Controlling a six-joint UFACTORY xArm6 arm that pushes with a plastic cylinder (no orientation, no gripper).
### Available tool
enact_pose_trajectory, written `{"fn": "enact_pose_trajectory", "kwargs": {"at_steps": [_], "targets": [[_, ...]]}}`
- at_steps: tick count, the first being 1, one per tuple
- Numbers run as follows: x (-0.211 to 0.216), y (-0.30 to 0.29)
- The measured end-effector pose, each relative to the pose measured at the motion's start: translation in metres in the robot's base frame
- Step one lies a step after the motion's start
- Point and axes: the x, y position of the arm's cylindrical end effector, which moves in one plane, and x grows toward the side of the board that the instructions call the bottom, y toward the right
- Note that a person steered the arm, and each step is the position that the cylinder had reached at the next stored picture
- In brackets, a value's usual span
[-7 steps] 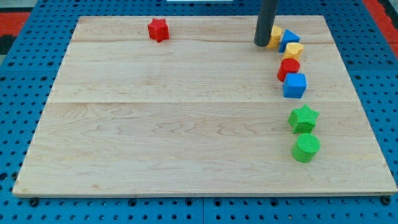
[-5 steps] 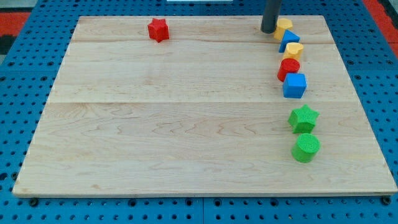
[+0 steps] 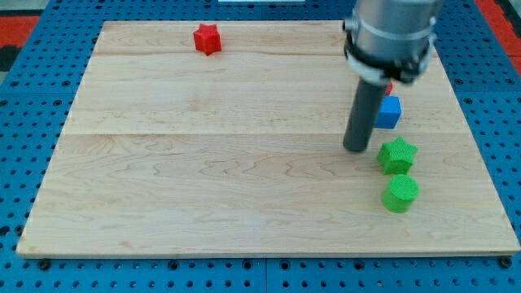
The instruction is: Move the red star towards the green star
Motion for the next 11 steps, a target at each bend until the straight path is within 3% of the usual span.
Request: {"fn": "enact_pose_trajectory", "kwargs": {"at_steps": [1,2,3,4,6,7,8,9,10,11], "targets": [[0.068,-0.052],[0.017,-0.119],[-0.06,-0.242],[-0.161,-0.269],[-0.306,-0.282],[-0.289,-0.185],[-0.185,-0.163],[-0.162,-0.193],[-0.241,-0.19],[-0.249,-0.271]]}}
